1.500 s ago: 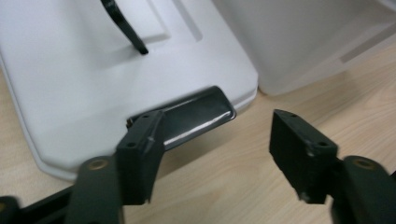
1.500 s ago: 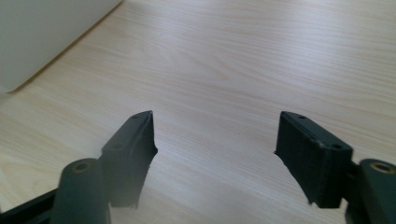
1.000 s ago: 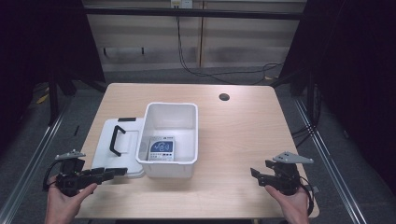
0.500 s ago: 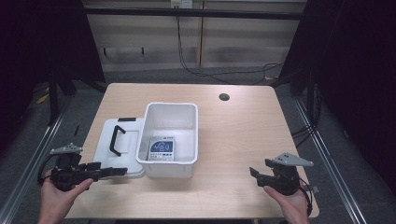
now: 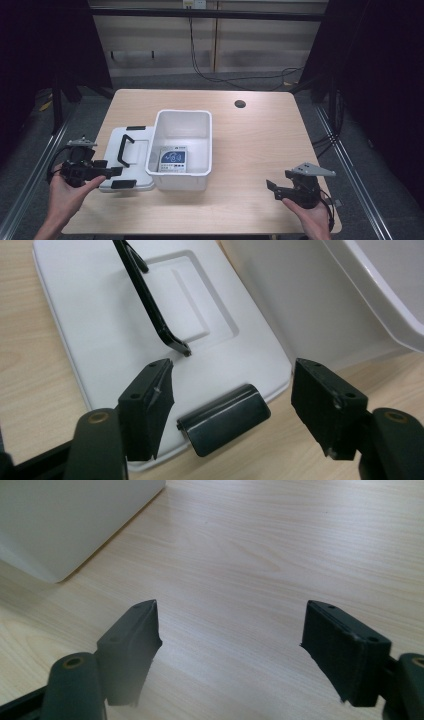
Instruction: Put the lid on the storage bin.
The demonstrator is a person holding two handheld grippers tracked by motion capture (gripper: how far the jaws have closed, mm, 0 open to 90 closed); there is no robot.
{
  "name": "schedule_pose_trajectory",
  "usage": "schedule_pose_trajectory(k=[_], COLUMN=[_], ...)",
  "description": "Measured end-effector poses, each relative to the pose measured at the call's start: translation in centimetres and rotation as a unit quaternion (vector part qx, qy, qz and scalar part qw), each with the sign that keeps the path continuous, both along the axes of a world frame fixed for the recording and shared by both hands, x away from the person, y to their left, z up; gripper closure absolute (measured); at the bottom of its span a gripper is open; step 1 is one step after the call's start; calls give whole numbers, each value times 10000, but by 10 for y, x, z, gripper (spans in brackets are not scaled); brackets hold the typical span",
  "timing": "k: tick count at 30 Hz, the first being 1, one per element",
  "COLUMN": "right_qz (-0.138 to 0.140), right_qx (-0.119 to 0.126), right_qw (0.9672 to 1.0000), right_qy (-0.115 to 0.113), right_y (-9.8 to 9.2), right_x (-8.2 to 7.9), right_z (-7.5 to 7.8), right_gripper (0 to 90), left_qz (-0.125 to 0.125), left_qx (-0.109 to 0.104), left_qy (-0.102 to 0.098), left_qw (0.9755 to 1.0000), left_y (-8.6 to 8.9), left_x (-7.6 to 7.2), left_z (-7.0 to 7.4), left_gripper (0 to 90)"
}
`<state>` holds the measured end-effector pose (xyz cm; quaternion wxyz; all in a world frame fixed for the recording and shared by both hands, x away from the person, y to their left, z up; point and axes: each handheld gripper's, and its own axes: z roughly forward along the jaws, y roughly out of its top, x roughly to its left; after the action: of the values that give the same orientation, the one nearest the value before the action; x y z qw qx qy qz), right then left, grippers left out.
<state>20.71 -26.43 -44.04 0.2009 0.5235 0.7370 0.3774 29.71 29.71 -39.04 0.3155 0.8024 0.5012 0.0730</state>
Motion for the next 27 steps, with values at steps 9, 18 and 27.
schedule_pose_trajectory(k=[9, 18, 27], right_qz=[33, 87, 134], right_qx=[-1, 28, 34], right_qw=[10000, 9999, 9999], right_qy=[45, 72, 78], right_y=[0, 0, 0], right_x=[0, 0, 1], right_z=[-1, -1, -2], right_gripper=[208, 190, 184], left_qz=[174, 450, 574], left_qx=[98, 483, 484], left_qy=[475, 735, 843], left_qw=[9987, 9951, 9936], left_y=[-2, -10, -6], left_x=[21, 45, 60], left_z=[0, 4, 12], left_gripper=[317, 439, 447])
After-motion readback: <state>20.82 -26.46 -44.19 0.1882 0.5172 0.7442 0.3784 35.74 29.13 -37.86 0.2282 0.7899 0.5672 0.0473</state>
